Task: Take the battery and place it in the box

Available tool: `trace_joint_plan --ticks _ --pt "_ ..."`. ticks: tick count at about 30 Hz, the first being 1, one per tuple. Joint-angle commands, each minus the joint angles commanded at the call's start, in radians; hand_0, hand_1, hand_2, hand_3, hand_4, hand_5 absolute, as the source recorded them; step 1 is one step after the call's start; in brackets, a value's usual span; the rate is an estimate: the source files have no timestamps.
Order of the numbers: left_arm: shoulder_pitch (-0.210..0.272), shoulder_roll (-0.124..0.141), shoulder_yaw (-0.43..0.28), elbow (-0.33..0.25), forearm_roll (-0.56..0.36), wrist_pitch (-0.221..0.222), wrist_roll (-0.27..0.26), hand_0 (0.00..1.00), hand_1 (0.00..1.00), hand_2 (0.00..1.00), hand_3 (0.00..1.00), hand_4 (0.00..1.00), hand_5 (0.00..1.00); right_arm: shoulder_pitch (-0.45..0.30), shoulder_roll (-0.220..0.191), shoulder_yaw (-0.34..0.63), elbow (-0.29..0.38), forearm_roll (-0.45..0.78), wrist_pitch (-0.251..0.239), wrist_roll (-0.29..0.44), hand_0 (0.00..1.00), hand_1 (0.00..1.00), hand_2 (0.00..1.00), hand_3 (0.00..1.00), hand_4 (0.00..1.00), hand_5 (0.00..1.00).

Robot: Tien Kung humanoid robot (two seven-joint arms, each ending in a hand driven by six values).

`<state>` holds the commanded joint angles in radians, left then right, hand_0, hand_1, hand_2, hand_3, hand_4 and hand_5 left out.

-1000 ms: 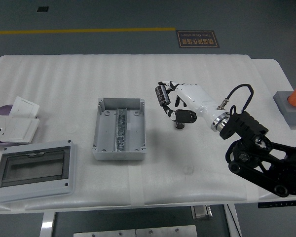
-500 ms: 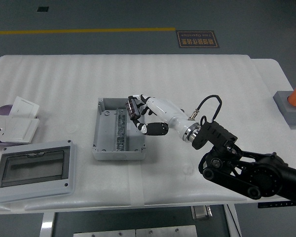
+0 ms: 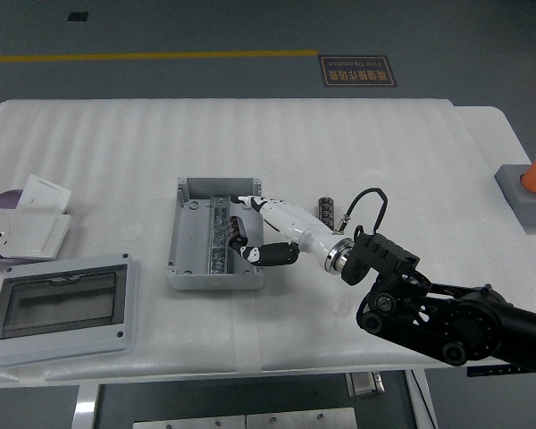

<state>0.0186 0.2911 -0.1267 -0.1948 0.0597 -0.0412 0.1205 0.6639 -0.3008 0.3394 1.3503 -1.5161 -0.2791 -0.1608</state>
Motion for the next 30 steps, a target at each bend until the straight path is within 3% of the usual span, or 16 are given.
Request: trace_joint_plan --ticks 7,12,18,22,30 --pt "-0.001 0.0 -0.003 -0.001 0.005 0.001 -0.001 0.621 0.646 0.518 0.554 0.601 0.388 -0.008 -0.007 0.038 -0.004 -0.023 0.001 -0.007 0.998 0.998 0.998 0.998 0.873 0.563" --pt "-0.002 -0.001 -0.004 -0.001 0.006 0.001 -0.001 0.621 0.646 0.517 0.552 0.586 0.382 -0.009 -0.058 0.11 -0.04 -0.059 0.008 -0.033 0.998 0.998 0.998 0.998 0.882 0.568" --pt "-0.004 0.0 -0.002 -0.001 0.004 0.001 -0.001 0.621 0.646 0.515 0.549 0.591 0.389 0.024 -0.128 0.087 -0.116 -0.097 0.107 -0.112 0.998 0.998 0.998 0.998 0.883 0.565" --pt "-0.006 0.0 -0.003 -0.001 0.005 0.002 -0.002 0.62 0.646 0.514 0.548 0.589 0.388 0.047 -0.151 0.045 -0.136 -0.099 0.176 -0.145 0.998 0.981 0.998 0.998 0.88 0.559" --pt "-0.009 0.0 -0.001 -0.001 0.006 0.002 -0.002 0.62 0.646 0.514 0.547 0.583 0.385 0.095 -0.149 -0.018 -0.161 -0.09 0.212 -0.16 0.998 0.987 0.998 0.998 0.885 0.557"
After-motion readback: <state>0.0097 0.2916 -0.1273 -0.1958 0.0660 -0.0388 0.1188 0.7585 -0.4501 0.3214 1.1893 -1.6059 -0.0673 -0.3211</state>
